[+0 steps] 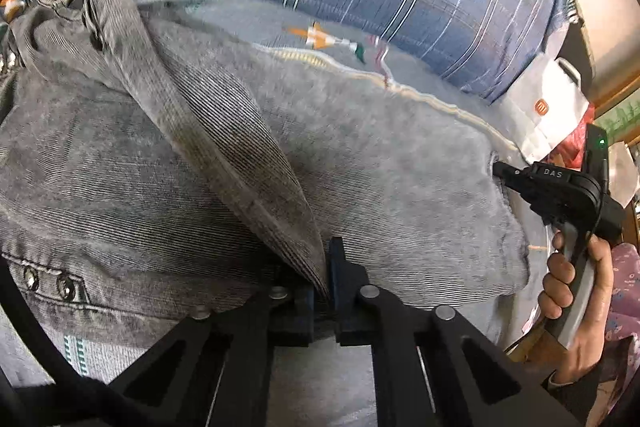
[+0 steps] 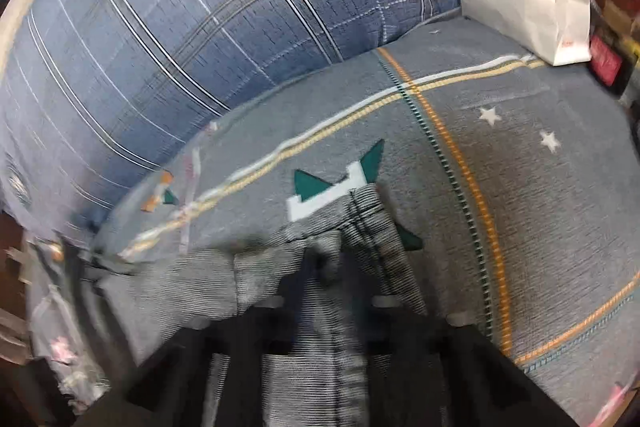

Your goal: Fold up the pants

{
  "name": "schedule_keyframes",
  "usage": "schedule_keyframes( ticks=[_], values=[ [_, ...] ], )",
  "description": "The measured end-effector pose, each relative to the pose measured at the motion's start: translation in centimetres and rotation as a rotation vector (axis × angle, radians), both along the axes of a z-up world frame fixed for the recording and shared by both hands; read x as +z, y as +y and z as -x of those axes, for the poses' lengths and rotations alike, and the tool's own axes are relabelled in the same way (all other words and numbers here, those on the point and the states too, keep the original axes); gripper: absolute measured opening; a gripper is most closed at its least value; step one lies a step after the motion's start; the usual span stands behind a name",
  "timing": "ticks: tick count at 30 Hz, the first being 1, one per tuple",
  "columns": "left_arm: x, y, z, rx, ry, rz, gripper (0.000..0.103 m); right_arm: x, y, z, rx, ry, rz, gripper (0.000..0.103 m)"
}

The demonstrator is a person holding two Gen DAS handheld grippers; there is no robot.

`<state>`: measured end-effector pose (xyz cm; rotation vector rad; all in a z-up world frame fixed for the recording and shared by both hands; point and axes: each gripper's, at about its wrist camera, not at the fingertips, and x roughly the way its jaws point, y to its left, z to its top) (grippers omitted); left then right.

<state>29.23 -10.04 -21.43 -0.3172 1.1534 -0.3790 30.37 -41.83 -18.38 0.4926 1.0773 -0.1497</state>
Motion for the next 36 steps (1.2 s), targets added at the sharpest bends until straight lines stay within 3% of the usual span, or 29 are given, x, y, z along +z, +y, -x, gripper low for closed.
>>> schedule_keyframes(
  ticks=[3,5,9,11,12,14,16,17,18,19,20,21,26,30,36],
  values=[
    [2.3,-0.3,0.7,-0.006,-0.096,0.038,0.005,2.3,-0.7,0.7,-0.038,-0.106,0.019,0.007],
    [1.8,-1.0,0.2,-0.017,-0.080,0.027,0.005,3.5,-0.9,0.7,-0.059,-0.161,0.027,0.007],
    [-1.4,-1.5,-0.7,-0.008,0.010,-0.010,0.005,-0.3,-1.4,-0.6,-0.050,-0.054,0.012,0.009],
    [-1.1,-1.5,-0.7,-0.001,0.003,-0.001,0.005,0.2,-1.4,-0.3,-0.055,-0.087,0.009,0.011],
    [-0.7,-1.5,-0.5,-0.006,-0.002,-0.006,0.012,0.4,-1.6,0.0,-0.066,-0.088,-0.020,0.011],
    [0.2,-1.3,-0.3,-0.021,-0.040,-0.011,0.037,1.4,-2.0,1.7,-0.094,-0.142,-0.094,0.011],
    [1.5,-0.8,0.4,0.001,-0.092,-0.035,0.044,3.3,-1.4,3.5,-0.099,-0.239,-0.131,0.012],
    [2.5,-0.3,0.8,0.010,-0.131,-0.034,0.046,4.9,-0.6,5.1,-0.086,-0.315,-0.135,0.016],
    [3.2,0.0,1.1,0.017,-0.153,-0.035,0.049,6.3,0.5,6.6,-0.064,-0.372,-0.126,0.031],
    [4.1,0.6,1.4,0.028,-0.177,-0.042,0.058,6.8,1.4,7.2,-0.047,-0.397,-0.122,0.063],
    [4.9,1.3,1.6,0.042,-0.201,-0.052,0.067,7.5,2.8,8.3,-0.014,-0.430,-0.125,0.089],
    [5.7,2.0,1.9,0.060,-0.228,-0.059,0.069,8.3,4.8,9.6,0.023,-0.469,-0.126,0.094],
    [9.6,7.5,2.8,0.164,-0.296,-0.108,0.070,9.9,12.5,10.2,0.211,-0.459,-0.130,0.094],
    [11.3,12.9,0.5,0.275,-0.232,-0.081,0.073,10.0,18.4,8.1,0.354,-0.398,-0.123,0.093],
    [8.9,17.7,-2.8,0.315,-0.146,0.003,0.074,8.1,24.9,1.7,0.514,-0.292,-0.208,0.093]
  ],
)
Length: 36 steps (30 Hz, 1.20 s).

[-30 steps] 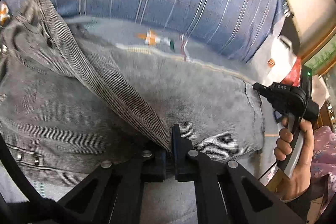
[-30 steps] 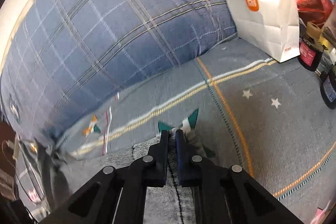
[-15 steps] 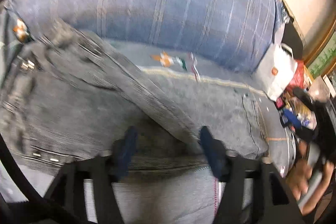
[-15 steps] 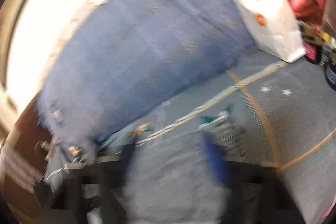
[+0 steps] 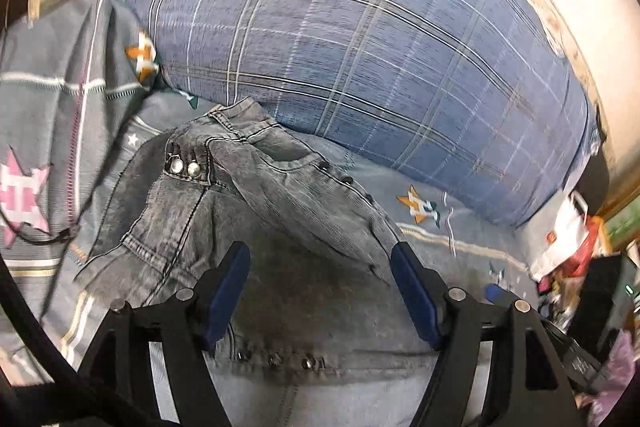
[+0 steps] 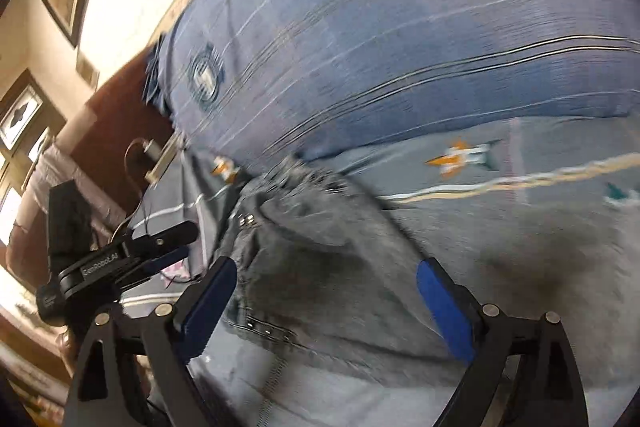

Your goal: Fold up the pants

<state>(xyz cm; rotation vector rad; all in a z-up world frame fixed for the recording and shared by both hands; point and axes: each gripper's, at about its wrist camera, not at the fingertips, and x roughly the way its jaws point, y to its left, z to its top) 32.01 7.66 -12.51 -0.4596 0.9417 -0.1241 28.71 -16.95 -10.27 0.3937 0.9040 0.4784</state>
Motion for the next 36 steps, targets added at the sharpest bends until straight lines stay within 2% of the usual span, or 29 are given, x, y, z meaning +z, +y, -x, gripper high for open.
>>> schedule_keyframes(
  ticks=[2,4,6,9,12,13,14,15,17,19,22,24,26,28,32,36],
  values=[
    [-1.3,1.1,-0.4,0.043,0.021,0.026,0.073,-1.4,1.5,-2.6,0.028,0.050,-0.001,0.093],
    [-1.4,2.0,-0.7,0.046,0.025,0.050,0.073,-3.1,2.6,-5.5,0.064,0.126,-0.034,0.092],
    [-1.4,3.1,-0.9,0.081,0.020,0.060,0.074,-4.7,3.8,-8.5,0.083,0.178,-0.020,0.090],
    [-1.9,4.1,-1.2,0.119,0.048,0.030,0.074,-6.6,5.3,-12.5,0.101,0.236,0.001,0.079],
    [-2.8,5.1,-1.5,0.128,0.087,0.081,0.073,-8.1,6.4,-16.3,0.099,0.283,0.022,0.076],
    [-3.0,5.3,-1.6,0.136,0.093,0.092,0.073,-8.7,6.7,-17.2,0.113,0.305,0.013,0.072],
    [-3.1,5.4,-1.6,0.138,0.095,0.096,0.073,-9.4,7.3,-18.2,0.122,0.335,0.013,0.058],
    [-3.1,5.4,-1.6,0.135,0.096,0.097,0.073,-9.7,7.5,-18.7,0.109,0.339,0.021,0.051],
    [-2.9,5.3,-1.6,0.127,0.093,0.095,0.074,-10.3,8.7,-19.0,0.152,0.350,0.019,0.023],
    [-2.7,5.5,-1.5,0.135,0.080,0.097,0.074,-8.9,9.7,-17.4,0.173,0.283,0.081,0.019],
    [-2.7,6.1,-1.4,0.147,0.068,0.131,0.074,-5.9,10.9,-13.5,0.238,0.153,0.095,0.016],
    [-2.8,6.2,-1.5,0.145,0.079,0.139,0.074,-4.6,11.7,-10.5,0.275,0.106,0.122,0.015],
    [-3.0,6.2,-1.4,0.143,0.086,0.146,0.074,-3.4,13.1,-6.9,0.301,0.007,0.193,0.015],
    [-3.0,5.8,-1.4,0.133,0.090,0.138,0.074,-3.0,14.2,-3.4,0.333,-0.071,0.219,0.015],
    [-3.7,4.9,-1.7,0.106,0.111,0.104,0.074,-4.9,15.1,0.2,0.346,-0.090,0.212,0.015],
    [-4.0,4.1,-2.2,0.075,0.117,0.099,0.074,-6.8,14.2,0.6,0.349,-0.051,0.141,0.015]
  ],
)
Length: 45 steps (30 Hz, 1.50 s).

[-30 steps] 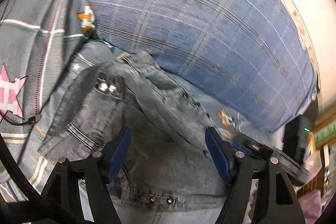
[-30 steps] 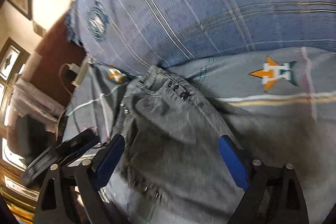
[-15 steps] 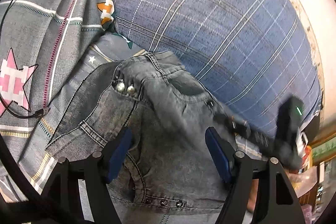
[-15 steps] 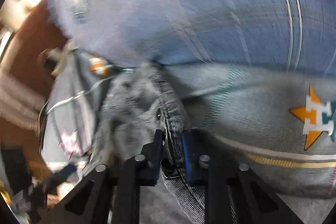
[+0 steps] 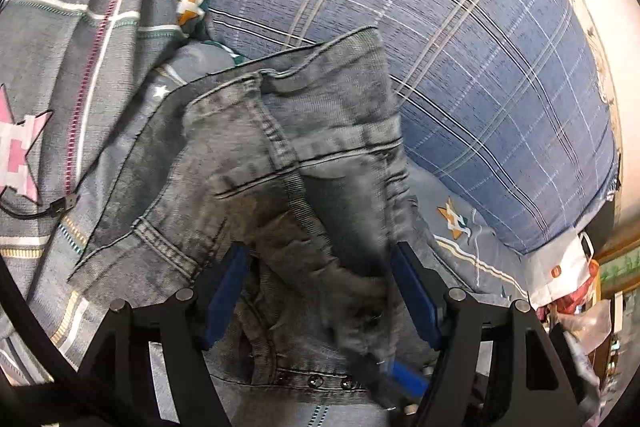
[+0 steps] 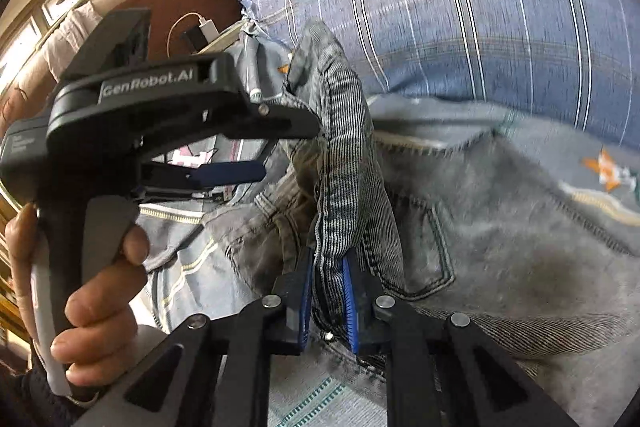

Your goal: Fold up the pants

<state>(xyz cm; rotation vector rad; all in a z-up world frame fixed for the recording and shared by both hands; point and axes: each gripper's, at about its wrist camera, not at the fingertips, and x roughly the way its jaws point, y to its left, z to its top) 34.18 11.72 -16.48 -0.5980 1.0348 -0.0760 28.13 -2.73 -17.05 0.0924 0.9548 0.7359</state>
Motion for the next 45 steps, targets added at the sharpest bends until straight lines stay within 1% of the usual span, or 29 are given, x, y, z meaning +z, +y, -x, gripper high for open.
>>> schedule_keyframes(
  ticks=[2,4,6,7,9,10,11,12,14,15,17,18,19,21,23,25,26,27,30,31,33,34,35,36,39,40,41,43,45],
  values=[
    [0.7,-0.5,-0.6,-0.010,-0.023,0.015,0.074,-0.3,0.5,0.4,0.033,-0.013,0.019,0.015],
    [1.0,-1.8,-1.8,-0.041,0.006,-0.024,0.074,0.0,0.3,0.6,0.039,-0.040,0.006,0.015],
    [0.8,-3.4,-3.9,-0.078,0.073,-0.145,0.074,0.0,-0.1,0.4,0.032,-0.029,-0.018,0.015],
    [0.5,-3.9,-5.0,-0.069,0.104,-0.210,0.073,0.1,-0.1,0.6,0.029,-0.024,-0.027,0.015],
    [0.6,-3.4,-5.4,-0.027,0.088,-0.204,0.040,0.1,-0.1,0.8,0.036,-0.023,-0.024,0.015],
    [0.7,-2.9,-5.3,-0.008,0.099,-0.214,0.012,0.1,0.0,0.8,0.040,-0.022,-0.023,0.015],
    [0.9,-2.5,-4.8,0.005,0.096,-0.210,0.009,0.1,0.0,0.8,0.042,-0.019,-0.026,0.015],
    [1.4,-1.6,-3.5,0.033,0.062,-0.185,0.008,0.1,-0.1,0.8,0.040,-0.019,-0.029,0.015],
    [2.7,-0.5,-0.6,0.063,-0.012,-0.170,0.008,0.1,-0.2,0.8,0.044,-0.012,-0.045,0.015],
    [3.2,0.2,1.0,0.076,-0.049,-0.143,0.008,0.4,-0.3,0.9,0.049,-0.018,-0.053,0.015],
    [3.1,1.8,3.1,0.117,-0.069,-0.090,0.008,1.3,-0.6,1.1,0.060,-0.034,-0.071,0.015],
    [2.4,2.5,3.7,0.133,-0.051,-0.064,0.009,1.8,-0.7,1.3,0.071,-0.043,-0.081,0.015],
    [0.9,3.4,4.3,0.145,-0.009,-0.034,0.009,2.1,-0.7,1.3,0.079,-0.046,-0.087,0.016],
    [-1.4,4.6,5.2,0.185,0.051,-0.003,0.010,1.6,-0.1,1.3,0.092,-0.020,-0.082,0.016],
    [-4.0,5.5,5.8,0.232,0.145,0.009,0.015,0.1,0.8,1.4,0.110,0.019,-0.059,0.016],
    [-6.1,6.3,6.2,0.269,0.223,0.054,0.015,-2.2,1.9,1.5,0.122,0.078,-0.013,0.016],
    [-6.8,6.6,6.3,0.280,0.253,0.077,0.015,-3.3,2.3,1.5,0.115,0.112,0.002,0.018],
    [-6.9,6.6,6.5,0.284,0.253,0.089,0.015,-3.6,2.4,1.6,0.109,0.123,0.008,0.018],
    [-5.8,5.7,7.1,0.259,0.215,0.038,0.024,-3.5,2.3,1.8,0.080,0.127,0.007,0.020],
    [-5.6,5.4,7.4,0.254,0.205,0.027,0.030,-3.5,2.1,1.8,0.072,0.136,0.002,0.021],
    [-5.2,4.9,8.6,0.268,0.177,0.026,0.035,-3.9,1.6,1.8,0.060,0.160,-0.014,0.024],
    [-4.9,4.8,9.4,0.285,0.165,0.013,0.045,-4.0,1.3,1.9,0.053,0.175,-0.024,0.026],
    [-4.3,4.6,10.2,0.312,0.149,-0.013,0.058,-4.0,0.8,2.0,0.047,0.185,-0.037,0.028],
    [-3.8,4.5,10.8,0.334,0.122,-0.033,0.062,-3.8,0.3,2.4,0.040,0.189,-0.055,0.030],
    [-2.0,3.6,13.0,0.349,0.015,-0.079,0.063,-3.2,-1.1,3.6,0.031,0.208,-0.118,0.032],
    [-1.5,3.1,13.6,0.339,-0.016,-0.094,0.064,-2.9,-1.8,4.1,0.019,0.213,-0.131,0.035],
    [-1.1,2.4,14.1,0.321,-0.043,-0.111,0.065,-2.6,-2.6,4.7,0.006,0.202,-0.143,0.051],
    [-0.4,0.9,14.8,0.279,-0.086,-0.138,0.065,-1.9,-4.5,6.3,-0.039,0.157,-0.167,0.074],
    [0.2,-1.2,15.1,0.226,-0.126,-0.166,0.065,-1.4,-6.3,8.0,-0.082,0.118,-0.190,0.074]
  ],
)
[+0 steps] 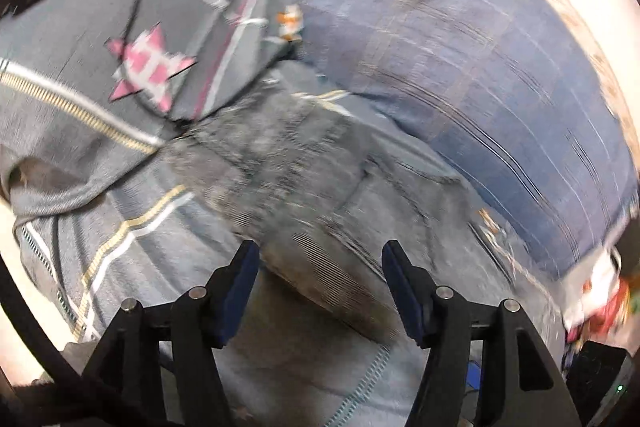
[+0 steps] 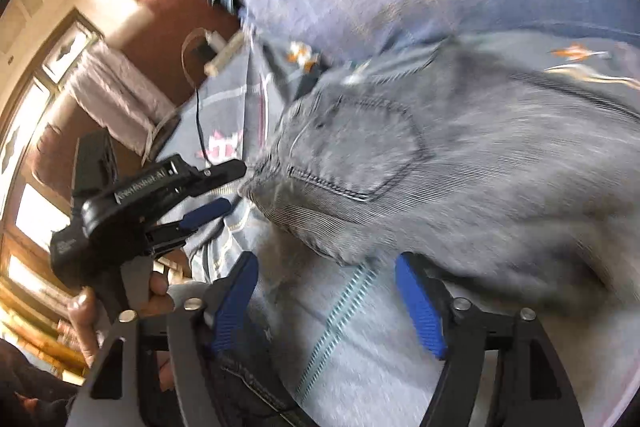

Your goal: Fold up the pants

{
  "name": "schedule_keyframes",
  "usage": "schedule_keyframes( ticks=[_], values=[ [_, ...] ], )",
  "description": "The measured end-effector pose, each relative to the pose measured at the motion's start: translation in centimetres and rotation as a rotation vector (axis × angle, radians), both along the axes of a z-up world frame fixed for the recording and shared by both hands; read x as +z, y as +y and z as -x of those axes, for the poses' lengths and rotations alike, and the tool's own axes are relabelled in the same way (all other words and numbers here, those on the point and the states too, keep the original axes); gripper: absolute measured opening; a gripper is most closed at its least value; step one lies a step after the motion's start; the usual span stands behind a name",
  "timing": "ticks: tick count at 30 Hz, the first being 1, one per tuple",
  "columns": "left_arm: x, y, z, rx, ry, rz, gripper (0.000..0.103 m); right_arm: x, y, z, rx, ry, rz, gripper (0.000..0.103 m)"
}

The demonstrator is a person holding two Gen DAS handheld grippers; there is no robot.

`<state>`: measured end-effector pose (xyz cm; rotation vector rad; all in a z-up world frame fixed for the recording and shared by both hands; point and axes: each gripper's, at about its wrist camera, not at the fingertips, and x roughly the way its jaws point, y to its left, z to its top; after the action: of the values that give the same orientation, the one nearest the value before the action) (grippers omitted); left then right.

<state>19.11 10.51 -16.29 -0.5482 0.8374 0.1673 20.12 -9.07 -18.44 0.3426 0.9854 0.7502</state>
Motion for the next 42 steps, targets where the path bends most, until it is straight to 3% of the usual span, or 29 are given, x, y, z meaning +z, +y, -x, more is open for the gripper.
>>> schedule_keyframes(
  ticks=[4,6,11,21,26,33,42],
  values=[
    [1.8,-4.4,1.1,-0.135,-0.072,-0.116,0.065,-0.2,-4.5,3.6,-0.146,0.002,-0.034,0.074],
    [2.4,-6.4,1.6,-0.201,-0.110,-0.185,0.071,-0.3,-6.6,5.0,-0.231,-0.008,-0.036,0.075],
    [2.5,-9.6,3.8,-0.318,-0.166,-0.240,0.074,0.5,-9.5,7.6,-0.371,-0.043,-0.034,0.074],
    [1.5,-11.0,8.2,-0.341,-0.244,-0.377,0.074,4.8,-10.3,9.8,-0.459,-0.114,0.027,0.075],
    [1.9,-10.5,8.8,-0.337,-0.259,-0.337,0.074,6.5,-10.8,10.7,-0.496,-0.134,0.057,0.074],
    [1.8,-11.2,9.2,-0.367,-0.274,-0.355,0.074,9.3,-11.5,11.7,-0.527,-0.169,0.097,0.075],
    [1.7,-10.9,9.0,-0.358,-0.264,-0.334,0.074,9.3,-12.4,10.3,-0.557,-0.133,0.116,0.074]
  ],
)
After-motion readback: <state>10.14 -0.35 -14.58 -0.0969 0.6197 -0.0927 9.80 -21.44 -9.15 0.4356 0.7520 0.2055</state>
